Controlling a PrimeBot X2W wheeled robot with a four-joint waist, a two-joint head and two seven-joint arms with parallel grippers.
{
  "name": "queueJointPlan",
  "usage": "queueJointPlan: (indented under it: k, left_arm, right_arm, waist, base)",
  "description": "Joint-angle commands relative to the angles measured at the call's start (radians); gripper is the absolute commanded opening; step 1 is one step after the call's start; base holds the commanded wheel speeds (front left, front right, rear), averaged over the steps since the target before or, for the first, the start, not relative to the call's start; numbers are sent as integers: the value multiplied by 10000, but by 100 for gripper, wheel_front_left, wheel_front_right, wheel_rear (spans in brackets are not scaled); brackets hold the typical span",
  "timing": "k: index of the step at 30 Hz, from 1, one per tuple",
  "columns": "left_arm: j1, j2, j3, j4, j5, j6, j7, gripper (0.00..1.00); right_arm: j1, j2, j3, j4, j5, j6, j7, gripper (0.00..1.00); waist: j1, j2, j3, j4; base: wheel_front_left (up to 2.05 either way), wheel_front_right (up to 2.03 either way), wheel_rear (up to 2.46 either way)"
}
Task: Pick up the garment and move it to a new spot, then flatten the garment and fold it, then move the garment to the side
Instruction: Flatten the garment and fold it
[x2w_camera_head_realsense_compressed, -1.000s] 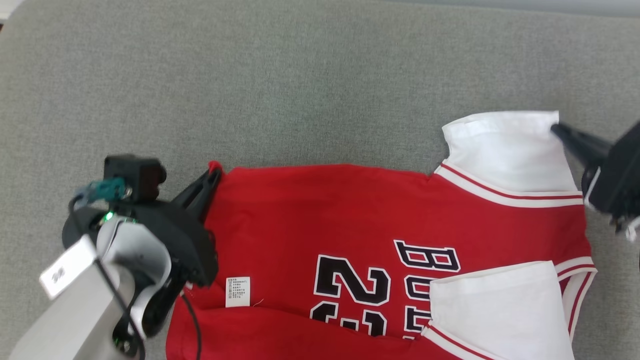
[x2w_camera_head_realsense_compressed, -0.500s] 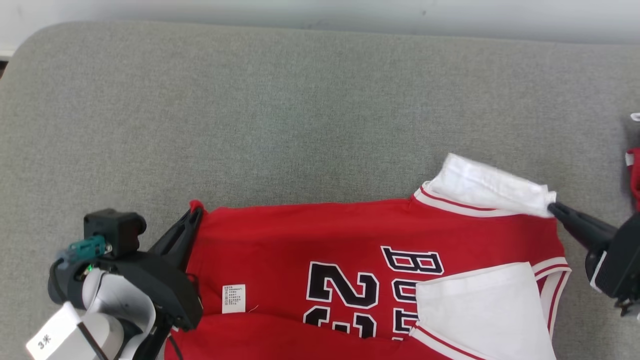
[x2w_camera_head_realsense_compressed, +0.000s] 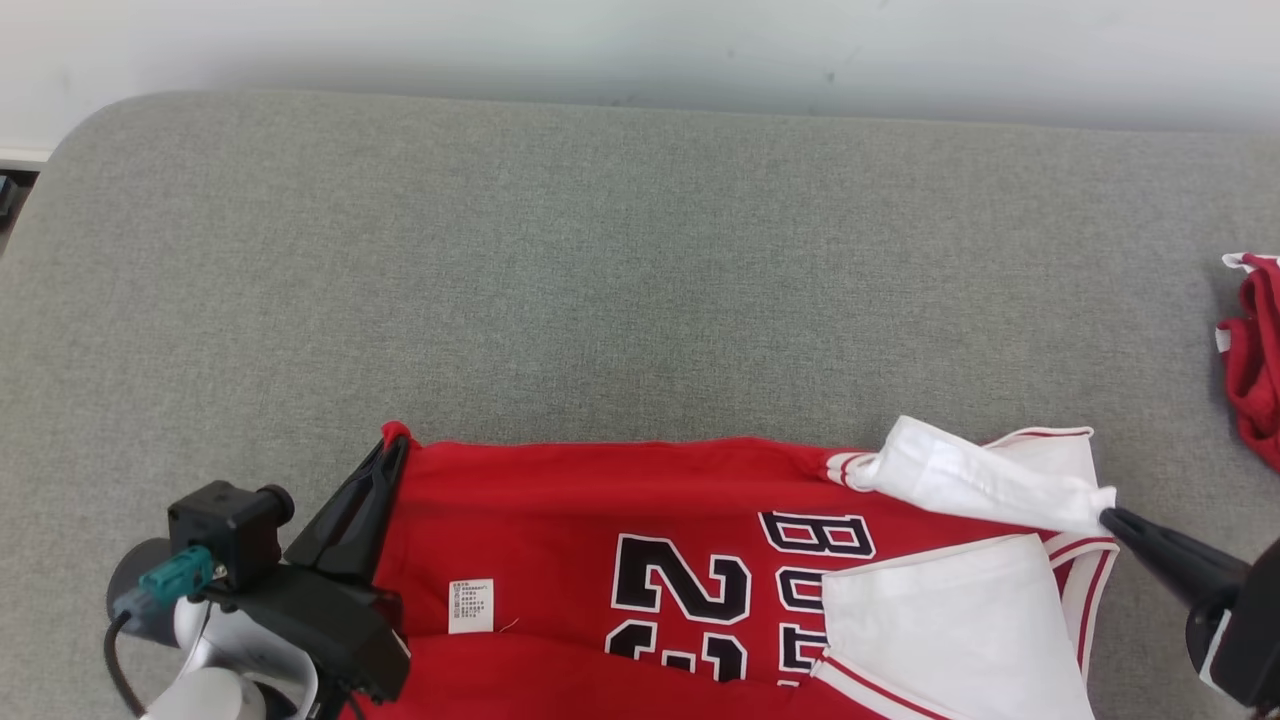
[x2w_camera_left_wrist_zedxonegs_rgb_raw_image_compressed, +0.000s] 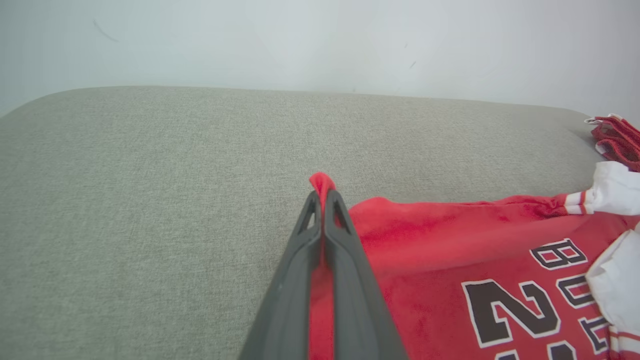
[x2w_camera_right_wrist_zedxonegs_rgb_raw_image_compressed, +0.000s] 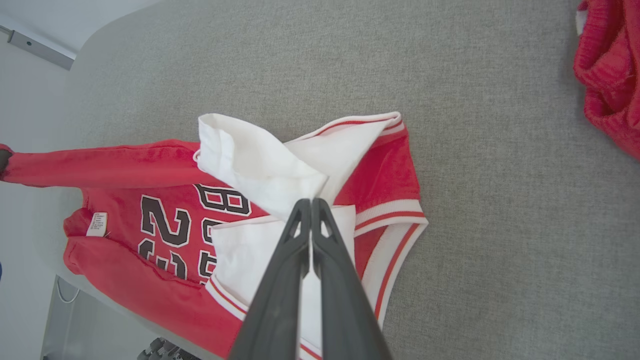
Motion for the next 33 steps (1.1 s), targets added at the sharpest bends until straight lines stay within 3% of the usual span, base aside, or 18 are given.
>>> queueJointPlan:
  k: [1, 3, 13, 21, 33]
  left_arm:
    - [105, 9, 27, 80, 35, -45, -220, 0]
    - [136, -30, -44, 259, 186, -277, -705, 0]
    - [552, -177, 2, 772, 518, -589, -2165, 0]
    - [764, -444, 272, 1161, 825, -880, -2421, 0]
    - [1411, -865, 1037, 1274, 1325, -1343, -2437, 0]
  right_arm:
    - [163, 36, -59, -88, 108, -5, 31, 0]
    - [412, 142, -174, -316, 238, -5, 85, 0]
    - [1188, 520, -802, -1021, 874, -5, -31, 0]
    - [1693, 627, -1278, -1292, 1860, -5, -528, 0]
    - [2994, 621, -765, -955, 2690, -5, -372, 0]
  waist:
    - [2, 1, -28, -18]
    - [2, 1, -67, -47]
    - [2, 1, -124, -77]
    - [2, 1, -141, -74]
    - [2, 1, -128, -141]
  base:
    - [0, 0, 0]
    - [0, 0, 0]
    - [0, 0, 0]
    - [0, 0, 0]
    - [0, 0, 0]
